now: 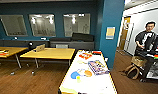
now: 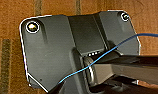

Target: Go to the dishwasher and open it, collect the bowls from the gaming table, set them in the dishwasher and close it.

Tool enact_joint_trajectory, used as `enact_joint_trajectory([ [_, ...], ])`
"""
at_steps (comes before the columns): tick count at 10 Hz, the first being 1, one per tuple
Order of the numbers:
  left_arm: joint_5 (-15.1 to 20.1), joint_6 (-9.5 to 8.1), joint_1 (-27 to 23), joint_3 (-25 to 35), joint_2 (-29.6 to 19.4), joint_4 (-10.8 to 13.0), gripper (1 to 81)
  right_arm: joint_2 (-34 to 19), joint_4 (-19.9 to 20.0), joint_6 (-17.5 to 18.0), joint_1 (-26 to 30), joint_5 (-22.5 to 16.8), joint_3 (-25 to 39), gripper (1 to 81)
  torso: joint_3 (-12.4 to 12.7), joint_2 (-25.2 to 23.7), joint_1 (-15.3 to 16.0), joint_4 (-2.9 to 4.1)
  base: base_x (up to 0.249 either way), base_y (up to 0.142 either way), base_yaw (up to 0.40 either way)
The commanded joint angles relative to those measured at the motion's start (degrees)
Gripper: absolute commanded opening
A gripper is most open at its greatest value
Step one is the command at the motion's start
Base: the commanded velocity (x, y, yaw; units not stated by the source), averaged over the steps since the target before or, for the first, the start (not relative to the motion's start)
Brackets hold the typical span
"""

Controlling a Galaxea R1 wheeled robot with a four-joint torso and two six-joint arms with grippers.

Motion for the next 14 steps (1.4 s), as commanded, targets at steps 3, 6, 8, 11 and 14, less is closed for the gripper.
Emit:
enact_joint_trajectory([
  [3, 2.54, 0.06, -3.78, 0.31, -0.26, 0.1, 81.1, -0.06, 0.3, 0.14, 4.29, -2.26, 0.29, 81.1, -0.05, 0.05, 0.19, 0.0, 0.134, 0.0, 0.0],
  [6, 2.63, 0.06, -3.78, 0.31, -0.17, 0.19, 81.1, 0.03, 0.39, 0.14, 4.38, -2.53, 0.29, 81.1, -0.05, 0.05, 0.19, 0.0, 0.134, 0.0, 0.0],
  [8, 2.63, 0.06, -3.78, 0.31, -0.26, 0.19, 81.1, 0.03, 0.48, 0.14, 4.21, -2.71, 0.29, 81.1, -0.05, 0.05, 0.19, 0.0, 0.134, 0.0, 0.0],
  [11, 2.54, 0.06, -3.78, 0.31, -0.26, 0.28, 81.1, 0.03, 0.57, 0.14, 3.95, -2.18, 0.29, 81.1, -0.05, 0.05, 0.21, 0.0, 0.134, 0.0, 0.0],
  [14, 2.54, 0.06, -3.78, 0.31, -0.35, 0.37, 81.1, -0.5, 0.48, 0.14, 3.77, -2.0, 0.64, 81.1, -0.05, 0.05, 0.21, 0.0, 0.129, 0.0, 0.0],
])
